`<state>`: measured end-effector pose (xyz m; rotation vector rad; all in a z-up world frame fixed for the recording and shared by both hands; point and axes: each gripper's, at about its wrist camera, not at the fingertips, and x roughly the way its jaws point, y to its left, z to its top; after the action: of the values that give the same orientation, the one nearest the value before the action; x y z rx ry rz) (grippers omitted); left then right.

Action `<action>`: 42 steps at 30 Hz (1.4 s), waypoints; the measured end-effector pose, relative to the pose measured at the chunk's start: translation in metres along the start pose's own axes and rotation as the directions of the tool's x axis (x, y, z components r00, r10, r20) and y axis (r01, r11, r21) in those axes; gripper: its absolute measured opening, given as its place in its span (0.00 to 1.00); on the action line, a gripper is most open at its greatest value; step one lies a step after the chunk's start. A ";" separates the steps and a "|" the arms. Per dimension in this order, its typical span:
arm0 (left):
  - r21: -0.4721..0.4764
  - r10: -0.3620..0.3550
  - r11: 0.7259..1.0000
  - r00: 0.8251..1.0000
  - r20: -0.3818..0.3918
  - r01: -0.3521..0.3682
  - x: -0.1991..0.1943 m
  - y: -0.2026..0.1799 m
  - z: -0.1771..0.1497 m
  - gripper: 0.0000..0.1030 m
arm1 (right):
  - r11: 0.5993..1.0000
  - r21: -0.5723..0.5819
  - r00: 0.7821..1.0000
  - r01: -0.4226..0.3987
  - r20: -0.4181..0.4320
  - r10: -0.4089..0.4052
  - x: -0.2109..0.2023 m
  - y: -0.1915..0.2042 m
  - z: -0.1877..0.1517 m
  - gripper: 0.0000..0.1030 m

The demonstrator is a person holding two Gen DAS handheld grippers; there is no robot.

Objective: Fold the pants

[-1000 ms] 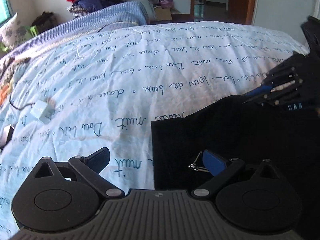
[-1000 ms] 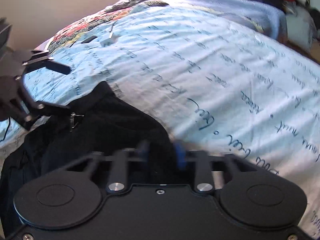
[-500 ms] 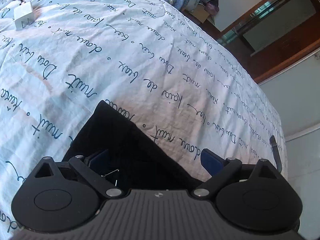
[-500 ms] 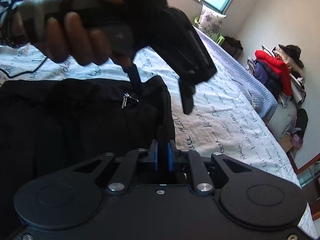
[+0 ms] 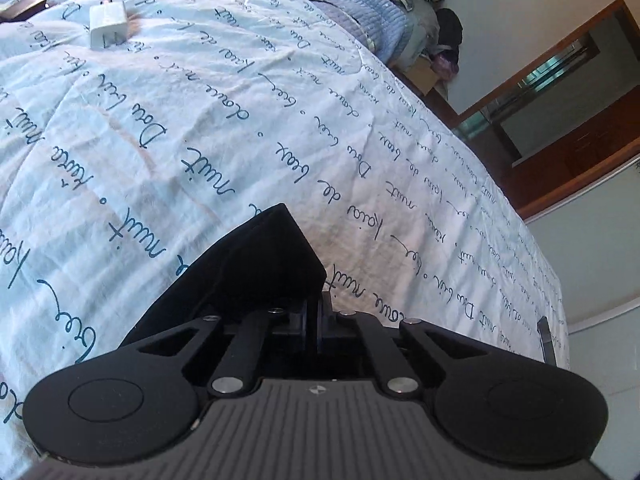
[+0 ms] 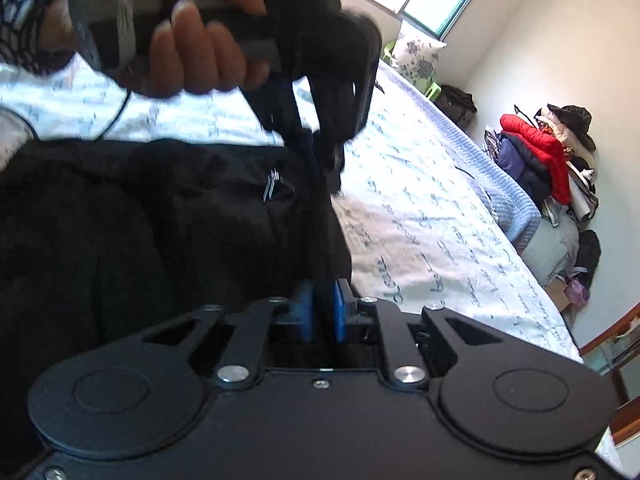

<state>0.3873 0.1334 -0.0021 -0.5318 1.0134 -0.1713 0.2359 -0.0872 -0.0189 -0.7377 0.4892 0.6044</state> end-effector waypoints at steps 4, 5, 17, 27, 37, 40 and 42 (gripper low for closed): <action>0.045 -0.021 0.999 0.997 0.074 0.018 -0.025 -0.003 -0.018 0.03 | 0.997 0.013 0.996 0.078 -0.042 -0.077 -0.007 -0.018 -0.017 0.56; 0.059 -0.027 0.998 0.995 0.094 0.022 -0.031 -0.004 -0.022 0.03 | 0.997 0.048 0.997 0.062 -0.059 -0.059 -0.011 -0.026 -0.022 0.56; 0.056 -0.031 0.998 0.986 0.167 0.022 -0.068 0.001 -0.051 0.03 | 0.965 0.127 0.961 0.230 -0.183 -0.205 -0.037 -0.029 -0.067 0.05; 0.033 0.008 0.999 0.984 0.178 -0.014 -0.145 0.052 -0.122 0.03 | 0.985 -0.005 0.983 0.174 -0.058 -0.174 -0.141 0.083 -0.041 0.05; -0.033 0.069 0.997 0.992 0.107 -0.066 -0.159 0.106 -0.187 0.03 | 0.993 0.012 0.987 0.118 -0.115 -0.115 -0.148 0.147 -0.056 0.05; -0.015 0.083 0.997 0.990 0.114 -0.082 -0.159 0.105 -0.192 0.04 | 0.990 0.042 0.985 0.135 -0.119 -0.129 -0.149 0.145 -0.055 0.05; 0.013 0.099 0.995 0.988 0.118 -0.101 -0.157 0.101 -0.193 0.07 | 0.989 0.046 0.981 0.141 -0.143 -0.133 -0.145 0.148 -0.056 0.05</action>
<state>0.1310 0.2133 -0.0131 -0.4670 0.9212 -0.0596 0.0223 -0.0903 -0.0372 -0.7564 0.5767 0.4104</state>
